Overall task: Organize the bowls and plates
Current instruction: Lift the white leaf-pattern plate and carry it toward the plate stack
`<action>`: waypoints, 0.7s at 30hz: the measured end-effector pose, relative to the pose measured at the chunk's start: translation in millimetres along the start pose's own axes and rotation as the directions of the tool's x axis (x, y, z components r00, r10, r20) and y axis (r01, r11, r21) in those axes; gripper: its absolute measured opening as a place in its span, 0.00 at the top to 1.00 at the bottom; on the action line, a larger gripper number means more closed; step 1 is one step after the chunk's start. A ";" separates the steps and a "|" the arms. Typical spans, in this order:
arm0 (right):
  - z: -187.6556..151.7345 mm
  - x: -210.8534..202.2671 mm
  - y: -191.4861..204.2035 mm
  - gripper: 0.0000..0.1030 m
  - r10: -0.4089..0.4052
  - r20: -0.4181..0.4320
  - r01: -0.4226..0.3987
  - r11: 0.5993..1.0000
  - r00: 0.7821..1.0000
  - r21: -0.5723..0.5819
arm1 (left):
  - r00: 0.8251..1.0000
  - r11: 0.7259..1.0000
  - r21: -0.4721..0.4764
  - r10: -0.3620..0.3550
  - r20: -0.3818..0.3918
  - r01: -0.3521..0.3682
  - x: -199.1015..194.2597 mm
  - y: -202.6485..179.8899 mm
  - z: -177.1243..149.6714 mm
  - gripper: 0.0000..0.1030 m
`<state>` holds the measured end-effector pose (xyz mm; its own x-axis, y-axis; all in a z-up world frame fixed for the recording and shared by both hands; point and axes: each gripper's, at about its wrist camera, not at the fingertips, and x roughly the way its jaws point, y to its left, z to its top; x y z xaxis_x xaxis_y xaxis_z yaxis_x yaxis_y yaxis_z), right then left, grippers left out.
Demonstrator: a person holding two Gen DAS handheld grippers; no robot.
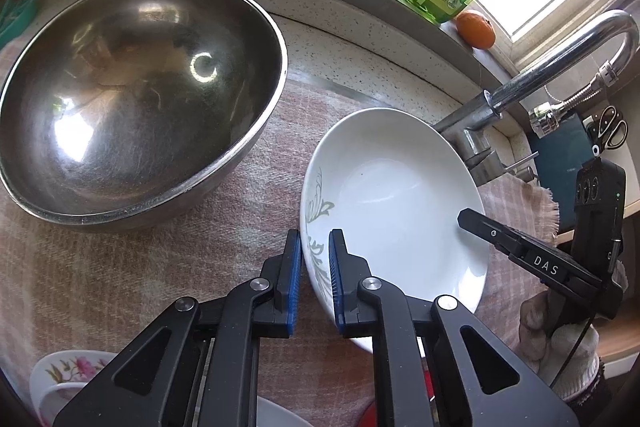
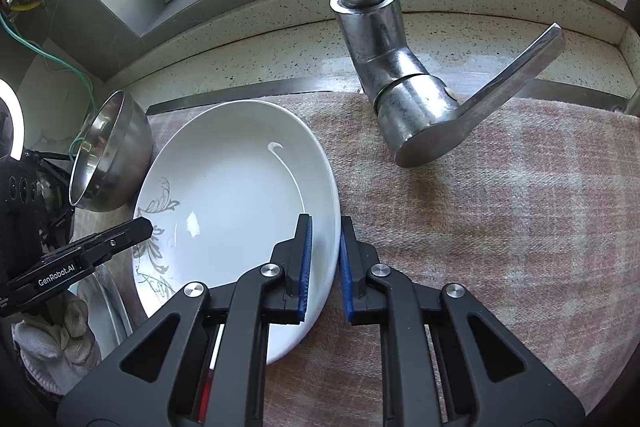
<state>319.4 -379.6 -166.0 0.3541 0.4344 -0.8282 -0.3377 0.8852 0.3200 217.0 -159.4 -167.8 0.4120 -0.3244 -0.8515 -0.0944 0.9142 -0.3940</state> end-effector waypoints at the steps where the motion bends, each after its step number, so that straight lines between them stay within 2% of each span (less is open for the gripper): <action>1: 0.1 0.0 -0.4 0.89 0.000 -0.001 0.000 1.000 1.000 0.003 | 1.000 1.000 -0.002 -0.003 0.000 0.003 0.5 0.6 0.2 0.89; 10: -0.6 -2.5 -1.7 0.89 0.007 0.008 -0.007 0.999 1.000 0.031 | 1.000 1.000 -0.012 -0.020 0.007 0.020 -3.0 3.1 -1.5 0.89; 21: -3.0 -32.1 10.2 0.89 0.025 0.055 -0.026 0.999 0.998 0.025 | 0.998 0.999 -0.009 -0.037 0.051 0.037 -31.1 2.5 -3.3 0.89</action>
<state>302.0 -385.0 -137.4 0.3928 0.4648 -0.7935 -0.3249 0.8774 0.3531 201.0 -147.8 -143.5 0.4613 -0.3449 -0.8175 -0.0870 0.8993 -0.4285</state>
